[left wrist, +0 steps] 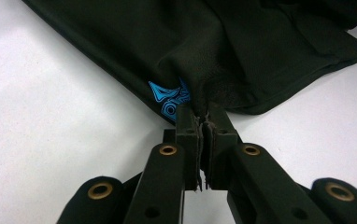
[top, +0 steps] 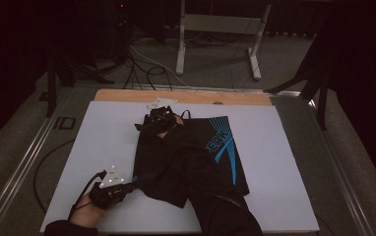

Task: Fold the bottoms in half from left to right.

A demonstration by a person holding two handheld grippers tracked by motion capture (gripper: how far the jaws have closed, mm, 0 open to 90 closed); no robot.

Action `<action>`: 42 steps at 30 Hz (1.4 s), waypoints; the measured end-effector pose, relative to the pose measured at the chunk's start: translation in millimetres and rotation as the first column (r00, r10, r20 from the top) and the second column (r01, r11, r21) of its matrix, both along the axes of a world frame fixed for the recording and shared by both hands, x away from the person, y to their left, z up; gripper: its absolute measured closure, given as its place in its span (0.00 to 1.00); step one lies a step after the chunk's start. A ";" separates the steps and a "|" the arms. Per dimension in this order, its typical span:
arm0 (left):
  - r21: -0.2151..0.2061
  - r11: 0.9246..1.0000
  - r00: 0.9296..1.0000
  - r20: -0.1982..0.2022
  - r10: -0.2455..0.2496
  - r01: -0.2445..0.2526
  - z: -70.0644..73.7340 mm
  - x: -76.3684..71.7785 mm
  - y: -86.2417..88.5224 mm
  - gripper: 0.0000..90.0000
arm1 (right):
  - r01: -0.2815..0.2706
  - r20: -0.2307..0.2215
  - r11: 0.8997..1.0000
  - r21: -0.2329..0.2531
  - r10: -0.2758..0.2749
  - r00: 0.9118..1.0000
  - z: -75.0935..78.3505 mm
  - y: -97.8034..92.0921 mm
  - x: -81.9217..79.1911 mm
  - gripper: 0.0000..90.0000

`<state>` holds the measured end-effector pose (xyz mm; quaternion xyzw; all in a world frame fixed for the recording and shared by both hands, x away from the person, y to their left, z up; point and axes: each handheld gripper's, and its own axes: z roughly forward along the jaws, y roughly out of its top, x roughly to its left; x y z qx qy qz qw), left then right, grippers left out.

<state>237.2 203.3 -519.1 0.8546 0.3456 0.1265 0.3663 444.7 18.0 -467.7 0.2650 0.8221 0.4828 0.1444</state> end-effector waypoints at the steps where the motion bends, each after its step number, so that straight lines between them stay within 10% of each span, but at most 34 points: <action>1: -0.001 1.000 1.000 0.003 0.000 0.000 0.3 -0.1 0.2 0.97 | 0.009 -0.006 1.000 -0.003 -0.009 1.000 -1.3 1.6 1.3 0.12; 10: -0.022 1.000 1.000 0.014 0.011 -0.011 0.3 -0.5 2.5 0.97 | 0.071 -0.056 0.996 -0.047 -0.073 0.996 -13.2 16.1 13.3 0.16; 23: -0.018 1.000 1.000 0.017 0.008 -0.007 0.3 -1.3 2.0 0.97 | 0.239 -0.097 0.956 -0.170 -0.257 0.962 -46.9 38.3 27.7 0.43; 42: -0.012 1.000 1.000 0.015 0.003 -0.003 -1.1 -1.1 0.8 0.97 | 0.215 -0.116 0.940 -0.263 -0.252 0.961 -68.0 42.1 32.6 0.75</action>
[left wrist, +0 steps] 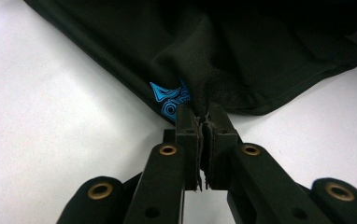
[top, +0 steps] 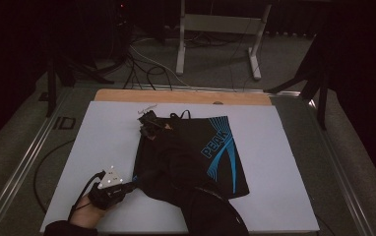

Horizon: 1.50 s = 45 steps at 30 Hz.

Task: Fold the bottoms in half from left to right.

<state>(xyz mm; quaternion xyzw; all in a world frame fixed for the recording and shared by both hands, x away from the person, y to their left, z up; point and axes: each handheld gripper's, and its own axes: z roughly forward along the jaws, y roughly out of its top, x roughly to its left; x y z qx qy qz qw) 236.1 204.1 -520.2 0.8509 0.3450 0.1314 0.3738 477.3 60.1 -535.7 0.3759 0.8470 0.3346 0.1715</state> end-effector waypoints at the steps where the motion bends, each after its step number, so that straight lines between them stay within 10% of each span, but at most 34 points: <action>1: 0.000 1.000 1.000 0.001 0.000 0.000 0.0 -0.1 -0.1 0.97 | -0.002 -0.003 1.000 0.000 0.002 1.000 0.5 0.3 0.2 0.78; 8: 0.005 1.000 1.000 -0.003 -0.001 0.001 -0.5 0.2 -0.7 0.97 | -0.014 -0.020 1.000 0.010 0.014 1.000 3.1 -7.9 3.9 0.99; 45: -0.012 0.999 0.998 0.038 -0.046 0.046 21.4 -1.3 -15.0 0.97 | -0.023 0.057 0.996 0.089 0.018 0.998 40.3 -44.8 -7.2 1.00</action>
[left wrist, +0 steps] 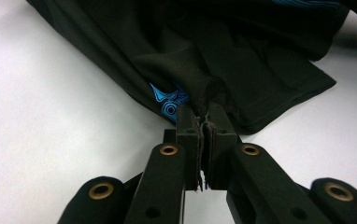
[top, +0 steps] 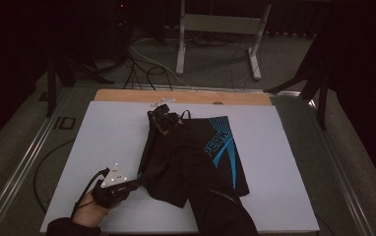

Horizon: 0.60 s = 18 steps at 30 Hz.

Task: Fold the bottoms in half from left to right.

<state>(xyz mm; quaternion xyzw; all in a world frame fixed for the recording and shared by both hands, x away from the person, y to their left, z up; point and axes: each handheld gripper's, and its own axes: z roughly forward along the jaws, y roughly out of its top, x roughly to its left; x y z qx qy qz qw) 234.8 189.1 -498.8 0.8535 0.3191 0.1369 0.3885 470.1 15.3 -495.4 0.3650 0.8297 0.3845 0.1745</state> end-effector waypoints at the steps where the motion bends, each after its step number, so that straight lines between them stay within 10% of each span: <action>1: -0.001 1.000 1.000 0.002 -0.001 0.001 0.9 0.1 -1.1 0.98 | 0.000 0.000 1.000 0.001 0.000 1.000 0.7 -1.2 -0.3 1.00; 18: 0.016 0.998 0.998 0.023 -0.053 0.053 14.5 3.0 -19.5 0.98 | 0.022 0.017 1.000 0.005 -0.022 1.000 10.2 -26.5 -3.1 1.00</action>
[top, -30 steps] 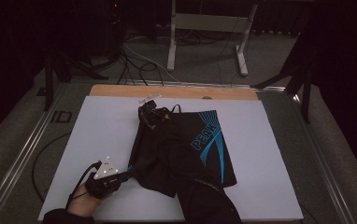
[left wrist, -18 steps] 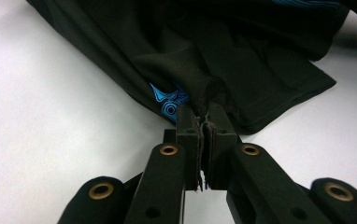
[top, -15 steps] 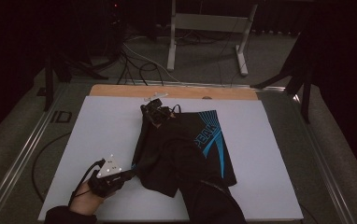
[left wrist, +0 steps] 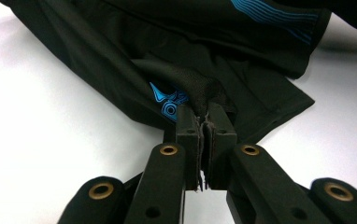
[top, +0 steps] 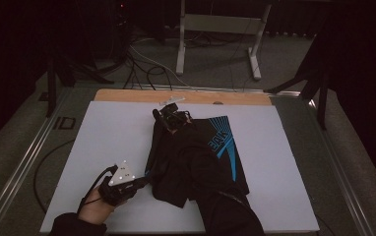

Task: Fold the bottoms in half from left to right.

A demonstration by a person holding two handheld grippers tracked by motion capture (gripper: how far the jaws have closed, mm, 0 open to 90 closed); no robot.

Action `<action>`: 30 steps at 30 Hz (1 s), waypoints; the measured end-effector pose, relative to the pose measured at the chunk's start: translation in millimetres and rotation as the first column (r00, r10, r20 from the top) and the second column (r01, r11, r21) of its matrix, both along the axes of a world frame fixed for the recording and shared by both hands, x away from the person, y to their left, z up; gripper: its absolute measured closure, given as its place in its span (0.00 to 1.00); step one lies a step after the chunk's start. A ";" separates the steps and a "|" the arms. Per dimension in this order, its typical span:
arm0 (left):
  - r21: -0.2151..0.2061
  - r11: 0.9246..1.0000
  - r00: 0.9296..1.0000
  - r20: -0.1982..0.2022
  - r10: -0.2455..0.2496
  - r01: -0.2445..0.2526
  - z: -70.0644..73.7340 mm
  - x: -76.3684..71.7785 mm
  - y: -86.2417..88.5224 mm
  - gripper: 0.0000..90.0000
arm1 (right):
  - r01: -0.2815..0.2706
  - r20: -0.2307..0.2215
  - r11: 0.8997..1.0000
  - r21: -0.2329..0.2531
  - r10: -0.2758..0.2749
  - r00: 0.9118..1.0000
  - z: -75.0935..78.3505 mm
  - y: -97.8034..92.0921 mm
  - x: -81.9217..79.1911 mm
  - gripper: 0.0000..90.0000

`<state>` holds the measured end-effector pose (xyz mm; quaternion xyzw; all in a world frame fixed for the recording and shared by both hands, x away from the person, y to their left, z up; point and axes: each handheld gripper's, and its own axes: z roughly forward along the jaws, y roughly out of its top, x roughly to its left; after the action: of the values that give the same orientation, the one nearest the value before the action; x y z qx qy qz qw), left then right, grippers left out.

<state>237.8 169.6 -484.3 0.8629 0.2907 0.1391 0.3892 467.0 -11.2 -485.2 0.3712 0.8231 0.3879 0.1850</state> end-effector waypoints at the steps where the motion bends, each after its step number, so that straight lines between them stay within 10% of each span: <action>1: 0.001 1.000 1.000 0.003 -0.002 0.002 0.4 0.4 -1.8 0.98 | 0.000 0.002 1.000 0.003 0.000 1.000 0.3 -1.0 -0.2 1.00; 30: 0.026 0.997 0.997 0.016 -0.079 0.079 10.8 4.0 -34.6 0.98 | 0.041 0.033 0.999 0.027 -0.042 0.999 15.4 -52.9 -10.2 1.00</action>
<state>241.8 135.1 -473.5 0.8775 0.2513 0.1345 0.3858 456.9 -64.1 -469.8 0.3840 0.8069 0.4010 0.2017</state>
